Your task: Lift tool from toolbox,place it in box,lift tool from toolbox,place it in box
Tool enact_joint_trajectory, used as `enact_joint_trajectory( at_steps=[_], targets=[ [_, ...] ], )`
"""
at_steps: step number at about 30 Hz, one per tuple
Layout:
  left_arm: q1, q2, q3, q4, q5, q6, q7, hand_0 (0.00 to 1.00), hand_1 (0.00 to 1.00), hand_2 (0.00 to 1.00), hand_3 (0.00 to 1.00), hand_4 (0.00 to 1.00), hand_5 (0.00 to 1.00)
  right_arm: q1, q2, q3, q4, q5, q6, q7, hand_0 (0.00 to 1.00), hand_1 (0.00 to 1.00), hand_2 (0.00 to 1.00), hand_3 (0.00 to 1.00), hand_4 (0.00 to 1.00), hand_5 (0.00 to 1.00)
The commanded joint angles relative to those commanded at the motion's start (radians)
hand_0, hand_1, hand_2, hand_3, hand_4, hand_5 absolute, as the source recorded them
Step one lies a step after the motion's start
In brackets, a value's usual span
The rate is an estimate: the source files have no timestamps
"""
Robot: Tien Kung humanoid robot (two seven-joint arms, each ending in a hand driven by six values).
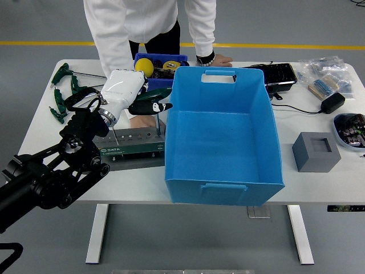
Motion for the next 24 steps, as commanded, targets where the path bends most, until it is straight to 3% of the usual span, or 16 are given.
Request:
enact_joint_trajectory(
  at_steps=[4,5,10,24],
  targets=[
    [0.001,0.000,0.002,0.006,0.002,0.030,-0.010,0.055,0.002,0.060,0.037,0.998,0.604,0.000,0.000,0.000,0.000,0.000,0.000,0.000,0.747,0.736,0.763,0.701,0.973,0.795],
    [0.000,0.000,0.001,0.006,0.001,0.037,-0.012,0.037,0.002,0.051,0.036,0.998,0.541,0.000,0.000,0.000,0.000,-0.001,0.000,0.000,0.746,0.736,0.762,0.701,0.973,0.794],
    [-0.001,0.001,-0.003,0.006,-0.017,0.068,-0.039,0.037,0.002,0.051,0.036,0.998,0.541,0.000,0.000,0.001,0.000,-0.002,0.000,-0.001,0.746,0.736,0.762,0.701,0.973,0.794],
    [-0.009,0.015,-0.016,-0.019,-0.048,0.009,-0.076,0.030,0.002,0.047,0.049,0.942,0.569,0.000,0.001,0.003,0.000,-0.003,-0.001,0.000,0.745,0.735,0.761,0.700,0.971,0.792]
  ],
)
